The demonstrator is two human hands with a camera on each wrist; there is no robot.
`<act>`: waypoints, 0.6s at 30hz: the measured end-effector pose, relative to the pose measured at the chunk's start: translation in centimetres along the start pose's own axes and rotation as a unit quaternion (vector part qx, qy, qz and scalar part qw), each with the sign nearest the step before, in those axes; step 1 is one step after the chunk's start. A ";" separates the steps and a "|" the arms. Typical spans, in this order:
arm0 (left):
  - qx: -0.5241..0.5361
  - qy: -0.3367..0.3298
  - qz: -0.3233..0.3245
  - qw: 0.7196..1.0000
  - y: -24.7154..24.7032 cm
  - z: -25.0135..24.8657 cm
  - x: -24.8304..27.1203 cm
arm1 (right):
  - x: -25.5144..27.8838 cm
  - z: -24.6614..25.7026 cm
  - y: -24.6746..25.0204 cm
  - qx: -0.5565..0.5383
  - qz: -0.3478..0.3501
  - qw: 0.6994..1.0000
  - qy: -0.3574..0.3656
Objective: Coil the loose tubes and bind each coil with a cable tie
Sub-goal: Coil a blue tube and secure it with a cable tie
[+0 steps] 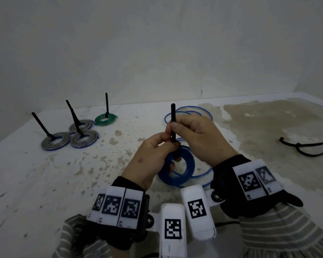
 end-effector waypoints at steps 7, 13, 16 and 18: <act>-0.005 0.022 0.039 0.999 -0.4 -0.3 -0.1 | 0.1 -0.1 0.9 -0.114 -0.042 0.992 -0.038; -0.035 0.018 0.063 0.997 -1.3 -0.4 -0.1 | 0.0 -1.1 1.2 -0.165 -0.094 0.975 -0.116; -0.037 0.022 0.063 0.997 -0.8 -0.2 -0.1 | -0.1 -1.5 0.7 -0.182 -0.092 0.966 -0.156; -0.041 0.025 0.066 0.997 -0.4 -0.3 0.2 | -0.2 -1.8 0.3 -0.188 -0.084 0.963 -0.174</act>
Point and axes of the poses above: each hand's wrist, its own x-axis away from the middle knuckle, its own y-axis out of the back of the hand, z = x × y, the point moved 5 cm from there along -x, towards the middle knuckle, and after that the axes turned 2 degrees about -x, right-handed, at the moved point
